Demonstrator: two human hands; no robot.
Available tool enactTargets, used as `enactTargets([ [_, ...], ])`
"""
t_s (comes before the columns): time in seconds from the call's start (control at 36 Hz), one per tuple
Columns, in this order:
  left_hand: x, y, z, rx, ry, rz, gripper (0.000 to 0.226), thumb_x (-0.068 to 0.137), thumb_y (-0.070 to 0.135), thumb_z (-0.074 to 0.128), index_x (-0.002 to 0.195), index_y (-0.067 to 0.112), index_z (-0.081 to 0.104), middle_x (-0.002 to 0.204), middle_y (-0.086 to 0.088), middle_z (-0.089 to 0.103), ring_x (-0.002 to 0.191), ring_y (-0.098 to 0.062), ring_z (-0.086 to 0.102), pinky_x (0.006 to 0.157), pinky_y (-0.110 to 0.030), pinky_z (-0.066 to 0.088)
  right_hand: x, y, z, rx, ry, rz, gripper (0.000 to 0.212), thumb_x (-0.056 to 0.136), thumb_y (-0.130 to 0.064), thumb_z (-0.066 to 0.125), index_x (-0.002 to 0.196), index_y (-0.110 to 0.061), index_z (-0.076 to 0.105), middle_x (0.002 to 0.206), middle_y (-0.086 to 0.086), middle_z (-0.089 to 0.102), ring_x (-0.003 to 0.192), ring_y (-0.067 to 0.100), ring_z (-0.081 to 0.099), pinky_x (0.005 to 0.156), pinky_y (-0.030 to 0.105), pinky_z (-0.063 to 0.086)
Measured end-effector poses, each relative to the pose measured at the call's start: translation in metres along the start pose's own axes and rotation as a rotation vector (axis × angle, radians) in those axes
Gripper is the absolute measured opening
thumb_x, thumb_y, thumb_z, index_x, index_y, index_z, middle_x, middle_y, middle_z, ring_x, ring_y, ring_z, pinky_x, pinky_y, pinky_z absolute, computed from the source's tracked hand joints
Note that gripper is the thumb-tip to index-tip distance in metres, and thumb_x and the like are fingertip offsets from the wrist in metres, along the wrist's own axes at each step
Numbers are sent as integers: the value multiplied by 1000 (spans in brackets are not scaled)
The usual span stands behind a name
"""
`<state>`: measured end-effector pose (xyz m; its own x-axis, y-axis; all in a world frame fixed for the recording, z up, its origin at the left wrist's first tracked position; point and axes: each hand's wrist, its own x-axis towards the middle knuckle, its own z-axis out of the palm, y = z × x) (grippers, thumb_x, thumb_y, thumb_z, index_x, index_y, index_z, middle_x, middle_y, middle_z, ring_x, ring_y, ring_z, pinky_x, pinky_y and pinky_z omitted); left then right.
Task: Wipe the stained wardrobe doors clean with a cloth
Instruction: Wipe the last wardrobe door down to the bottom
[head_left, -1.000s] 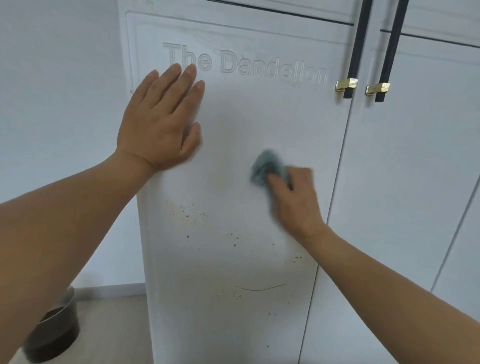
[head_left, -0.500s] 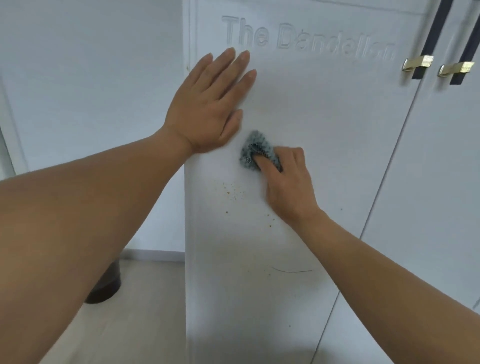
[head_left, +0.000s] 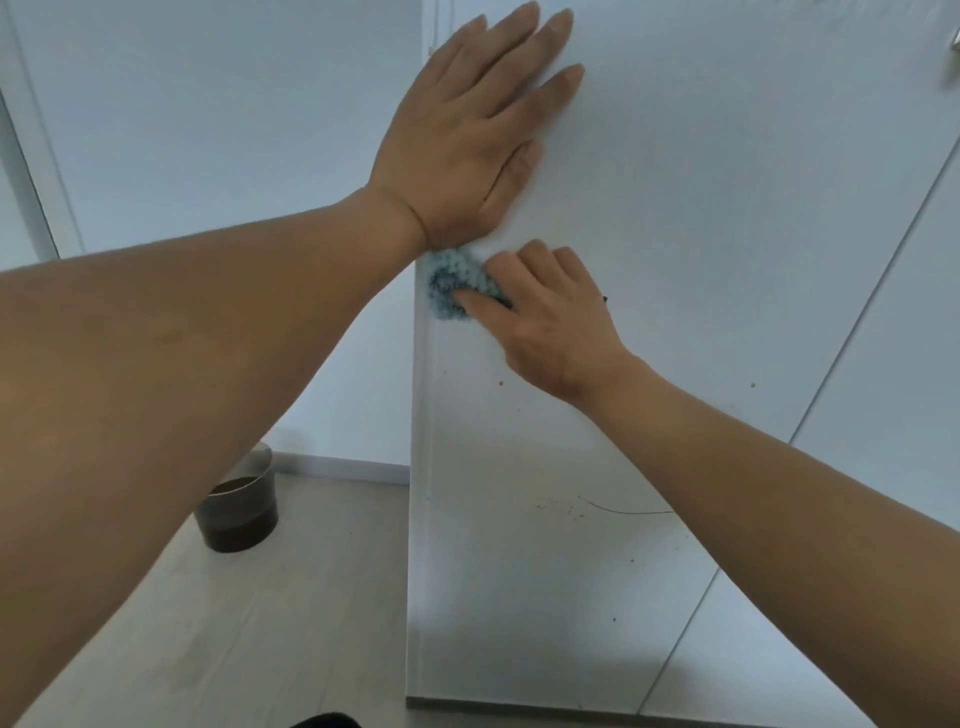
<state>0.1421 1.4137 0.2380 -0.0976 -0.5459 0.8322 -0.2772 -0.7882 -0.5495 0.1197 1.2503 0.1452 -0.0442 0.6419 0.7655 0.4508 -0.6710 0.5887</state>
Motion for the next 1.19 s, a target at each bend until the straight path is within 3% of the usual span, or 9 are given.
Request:
enactTargets([
  [0.08,1,0,-1,0,4,-21,47,110,26,40,153,12,51,160,-17,45,147,-38,43,123,-51,31,0,-7,6,3,20,41,33,99,-6,42,100,-13,74,86,11,61,74,30,51,62,37,31],
  [0.17,0,1,-2,-9,-2,-29,47,110,29,39,152,12,52,158,-16,48,142,-39,49,116,-49,37,-15,-19,13,-13,-86,-207,22,94,-8,53,98,-15,73,89,8,61,75,29,53,62,38,35],
  [0.28,0,4,-4,16,-23,-45,51,110,34,34,153,13,51,158,-15,48,140,-38,51,111,-47,39,-11,-16,11,-7,-26,-5,33,97,-5,42,103,-15,73,88,10,58,75,30,50,63,38,32],
  [0.39,0,6,-4,30,-18,-44,50,108,33,40,151,10,53,156,-17,50,140,-39,52,114,-48,39,-13,-27,12,-12,-87,-145,32,97,-8,42,97,-15,73,89,9,59,75,30,53,62,38,35],
  [0.5,-1,6,-5,34,-42,-43,55,106,37,41,153,9,50,159,-19,45,145,-40,45,120,-53,35,-8,-23,9,16,-81,35,37,96,-4,39,105,-15,73,87,11,58,76,30,49,63,38,34],
  [0.61,-1,10,-7,42,-87,-58,61,105,41,41,158,9,44,164,-20,38,152,-41,36,125,-56,27,-17,-31,2,81,-210,-119,29,90,-6,48,102,-16,72,94,11,59,83,32,53,67,41,40],
  [0.89,-52,52,8,42,57,-176,44,110,26,48,150,10,55,157,-17,50,146,-39,45,121,-58,34,-41,39,-58,77,39,325,14,95,-9,59,95,-18,69,86,10,63,75,27,53,65,35,30],
  [1.08,-56,46,15,22,84,-159,42,108,13,50,149,9,57,155,-18,52,145,-40,47,120,-58,35,-42,48,-29,43,9,135,21,87,1,61,95,-13,76,88,17,62,75,33,52,59,40,37],
  [1.19,-57,45,19,50,104,-152,41,108,13,52,149,8,57,154,-19,53,143,-41,48,119,-58,36,-45,17,-11,35,60,309,28,86,3,59,101,-12,76,88,16,62,77,31,50,61,36,32],
])
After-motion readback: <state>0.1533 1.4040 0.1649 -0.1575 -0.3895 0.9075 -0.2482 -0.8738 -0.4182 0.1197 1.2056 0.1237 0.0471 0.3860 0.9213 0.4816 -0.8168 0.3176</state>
